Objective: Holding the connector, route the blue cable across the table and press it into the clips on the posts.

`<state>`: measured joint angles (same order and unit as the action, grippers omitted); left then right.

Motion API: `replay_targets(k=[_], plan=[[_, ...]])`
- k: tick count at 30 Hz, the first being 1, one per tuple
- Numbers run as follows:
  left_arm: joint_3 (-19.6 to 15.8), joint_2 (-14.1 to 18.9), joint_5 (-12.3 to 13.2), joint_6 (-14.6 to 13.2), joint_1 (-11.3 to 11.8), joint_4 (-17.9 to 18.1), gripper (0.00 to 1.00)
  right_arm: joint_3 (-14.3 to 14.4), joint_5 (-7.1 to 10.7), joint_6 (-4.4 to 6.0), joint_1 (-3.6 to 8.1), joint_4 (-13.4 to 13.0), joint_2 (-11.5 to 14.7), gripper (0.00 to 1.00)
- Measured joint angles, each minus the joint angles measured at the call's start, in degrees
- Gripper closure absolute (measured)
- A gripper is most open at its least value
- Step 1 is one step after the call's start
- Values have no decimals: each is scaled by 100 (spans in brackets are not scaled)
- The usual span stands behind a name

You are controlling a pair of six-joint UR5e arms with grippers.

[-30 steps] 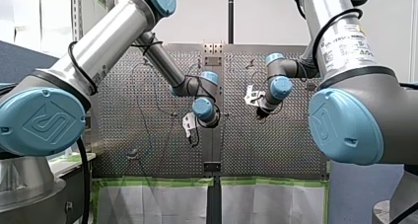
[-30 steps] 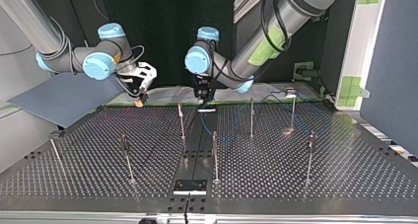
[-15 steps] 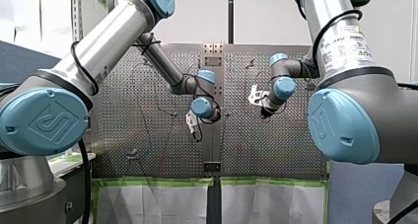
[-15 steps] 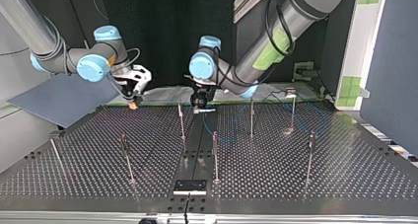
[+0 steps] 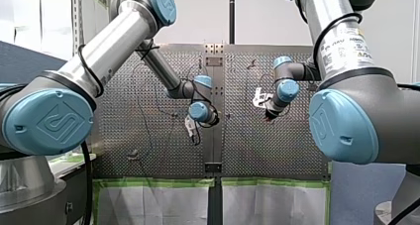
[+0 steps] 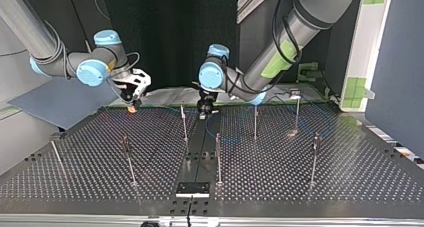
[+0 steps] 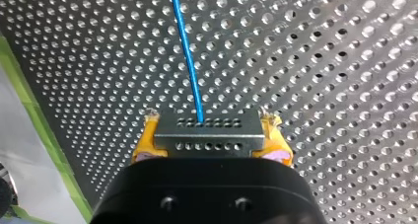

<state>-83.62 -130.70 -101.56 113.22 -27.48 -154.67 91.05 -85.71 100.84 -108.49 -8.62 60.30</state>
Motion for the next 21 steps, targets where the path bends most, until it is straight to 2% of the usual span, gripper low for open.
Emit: replay_targets(k=[5, 11, 21], plan=[[205, 2, 65, -61, 131, -173, 100, -75, -3, -1, 46, -6, -5, 100], [339, 5, 49, -203, 159, -356, 100, -236, 3, 2, 138, -25, -30, 100], [437, 7, -51, -339, 109, -554, 100, -490, 289, -22, 235, -242, -197, 100]])
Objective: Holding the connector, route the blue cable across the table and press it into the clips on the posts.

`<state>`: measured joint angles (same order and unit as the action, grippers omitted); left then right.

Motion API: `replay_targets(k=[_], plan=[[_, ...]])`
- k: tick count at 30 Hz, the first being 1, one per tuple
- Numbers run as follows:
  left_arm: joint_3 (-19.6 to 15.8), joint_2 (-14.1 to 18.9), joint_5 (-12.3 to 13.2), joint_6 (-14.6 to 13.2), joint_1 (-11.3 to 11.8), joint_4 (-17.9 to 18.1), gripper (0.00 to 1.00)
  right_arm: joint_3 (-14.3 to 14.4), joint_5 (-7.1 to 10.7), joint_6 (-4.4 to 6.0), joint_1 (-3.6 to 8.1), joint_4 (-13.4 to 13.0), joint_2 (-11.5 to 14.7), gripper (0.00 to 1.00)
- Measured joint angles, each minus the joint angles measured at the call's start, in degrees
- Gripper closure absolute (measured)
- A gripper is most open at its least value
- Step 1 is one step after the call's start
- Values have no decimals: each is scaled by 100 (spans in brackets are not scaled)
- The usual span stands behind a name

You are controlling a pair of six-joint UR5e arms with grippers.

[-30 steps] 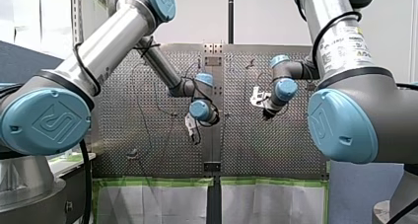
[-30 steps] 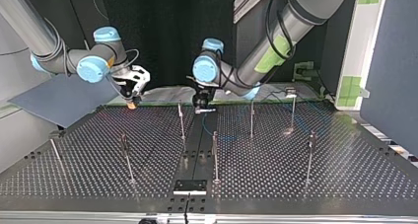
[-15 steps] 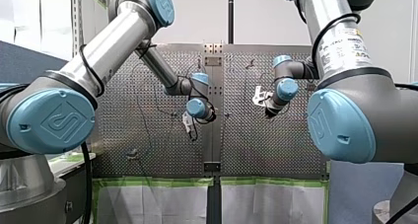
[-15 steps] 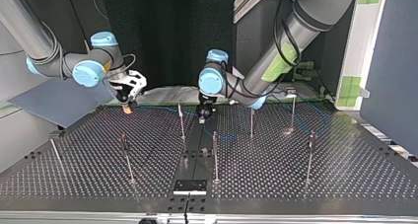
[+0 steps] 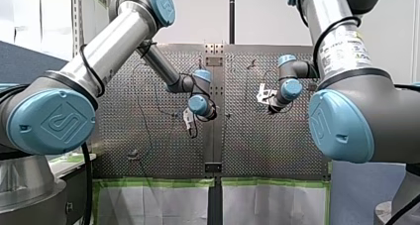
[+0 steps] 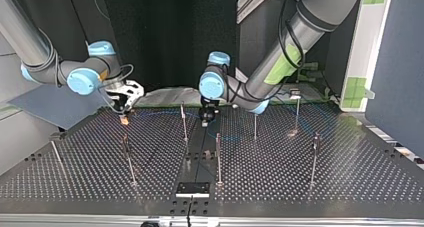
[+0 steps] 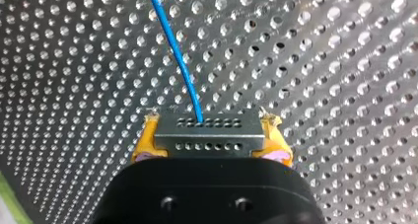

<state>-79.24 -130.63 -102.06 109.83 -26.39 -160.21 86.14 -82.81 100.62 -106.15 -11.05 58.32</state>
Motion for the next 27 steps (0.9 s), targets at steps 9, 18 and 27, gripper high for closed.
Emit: replay_targets(k=[9, 18, 27], plan=[[7, 0, -75, -54, -75, -62, 90, -287, 258, -74, 34, -158, -317, 100], [8, 0, -227, -94, -183, -72, 56, -467, 448, -31, 136, -286, -517, 100], [7, 14, -261, -173, -272, -343, 0, -481, 475, -65, 226, -272, -518, 100]])
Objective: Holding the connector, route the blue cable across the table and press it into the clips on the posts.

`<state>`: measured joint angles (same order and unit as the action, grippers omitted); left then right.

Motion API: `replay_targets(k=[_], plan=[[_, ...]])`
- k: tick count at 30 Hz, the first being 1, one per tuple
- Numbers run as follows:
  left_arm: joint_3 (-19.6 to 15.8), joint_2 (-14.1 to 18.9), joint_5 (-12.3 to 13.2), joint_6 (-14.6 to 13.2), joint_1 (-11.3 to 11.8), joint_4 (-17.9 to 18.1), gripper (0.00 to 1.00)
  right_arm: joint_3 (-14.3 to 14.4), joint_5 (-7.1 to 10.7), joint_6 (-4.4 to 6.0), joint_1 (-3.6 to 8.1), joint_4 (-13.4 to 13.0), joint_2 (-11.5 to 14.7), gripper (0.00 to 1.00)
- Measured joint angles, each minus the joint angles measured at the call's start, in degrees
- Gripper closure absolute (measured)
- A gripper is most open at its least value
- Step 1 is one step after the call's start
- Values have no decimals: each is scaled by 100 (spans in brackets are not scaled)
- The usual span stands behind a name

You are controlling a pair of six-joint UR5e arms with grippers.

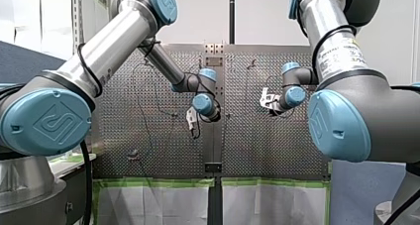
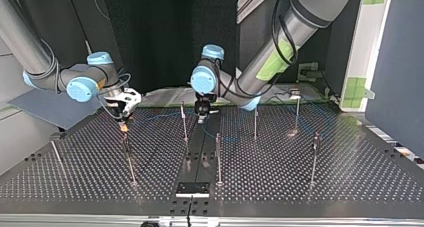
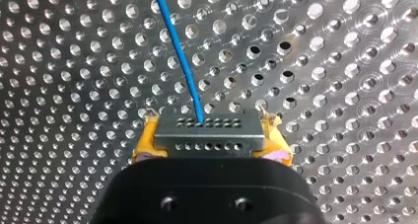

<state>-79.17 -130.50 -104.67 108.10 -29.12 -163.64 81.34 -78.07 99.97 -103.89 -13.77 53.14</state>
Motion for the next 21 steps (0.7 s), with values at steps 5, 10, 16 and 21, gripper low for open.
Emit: replay_targets(k=[5, 10, 16, 21], plan=[[-2, 122, -175, -53, -89, -238, 0, 0, 1, -36, -24, 60, 0, 100], [-8, 307, -380, -48, -255, -448, 0, 1, 1, -165, -51, 227, 0, 100], [-125, 377, -622, -103, -490, -691, 0, -9, 1, -234, -64, 401, 6, 100], [-352, 387, -863, -177, -639, -936, 0, -14, 1, -246, -71, 452, 20, 100]])
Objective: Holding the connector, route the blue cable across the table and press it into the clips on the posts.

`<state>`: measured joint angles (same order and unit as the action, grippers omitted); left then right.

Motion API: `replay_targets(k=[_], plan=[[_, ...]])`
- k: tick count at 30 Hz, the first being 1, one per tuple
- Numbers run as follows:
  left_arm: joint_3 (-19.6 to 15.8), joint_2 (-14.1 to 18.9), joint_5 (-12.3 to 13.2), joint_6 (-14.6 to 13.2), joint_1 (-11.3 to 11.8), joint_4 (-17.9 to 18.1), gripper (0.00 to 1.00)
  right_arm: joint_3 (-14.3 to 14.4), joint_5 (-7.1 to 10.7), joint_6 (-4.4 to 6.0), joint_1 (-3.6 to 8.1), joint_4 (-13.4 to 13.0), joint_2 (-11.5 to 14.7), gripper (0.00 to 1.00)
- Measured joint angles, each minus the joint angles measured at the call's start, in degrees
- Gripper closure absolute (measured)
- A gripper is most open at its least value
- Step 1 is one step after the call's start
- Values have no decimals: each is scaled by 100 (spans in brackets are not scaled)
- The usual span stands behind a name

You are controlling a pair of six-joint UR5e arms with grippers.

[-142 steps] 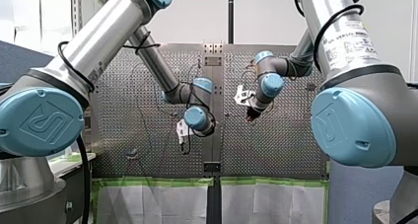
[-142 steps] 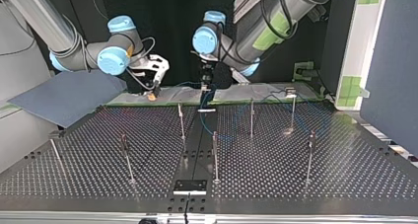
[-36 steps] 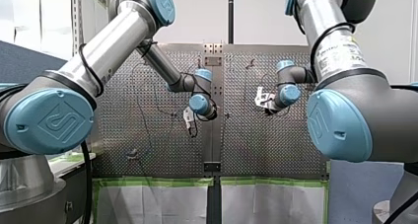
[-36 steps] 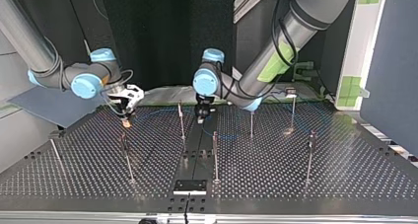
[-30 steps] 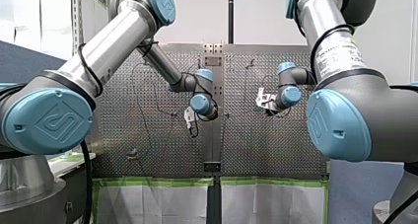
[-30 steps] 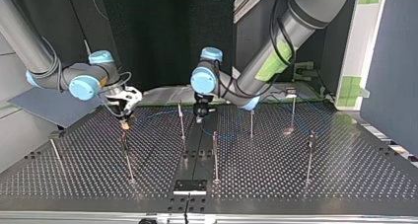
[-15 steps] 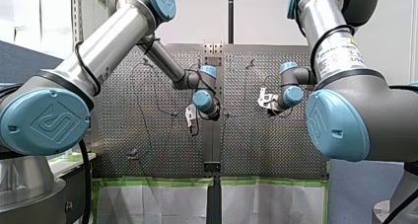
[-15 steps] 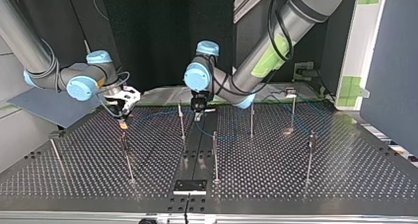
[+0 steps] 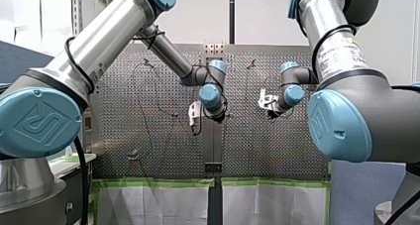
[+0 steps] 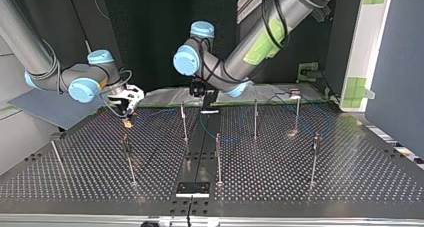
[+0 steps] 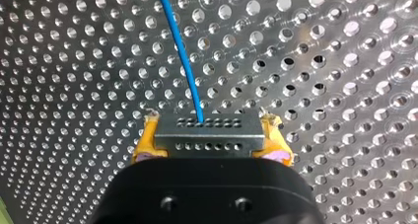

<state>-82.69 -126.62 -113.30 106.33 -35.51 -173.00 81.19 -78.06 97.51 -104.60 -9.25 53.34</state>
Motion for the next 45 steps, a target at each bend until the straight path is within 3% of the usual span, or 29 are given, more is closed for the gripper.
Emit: replay_targets(k=[6, 14, 23, 33, 45], plan=[[-93, 1, -90, -74, -155, -168, 0, -2, 0, -2, -3, 6, 26, 100], [70, 2, -58, 75, -484, 185, 0, -2, -3, -2, -11, 2, 66, 100], [174, -4, -274, 320, -387, 331, 0, -2, 0, -2, -22, 4, 68, 100], [317, -26, -271, 300, -581, 488, 0, -3, -8, -2, 0, -6, 68, 100], [841, -450, -436, 465, -727, 145, 0, -3, 37, -2, 16, -9, 68, 100]])
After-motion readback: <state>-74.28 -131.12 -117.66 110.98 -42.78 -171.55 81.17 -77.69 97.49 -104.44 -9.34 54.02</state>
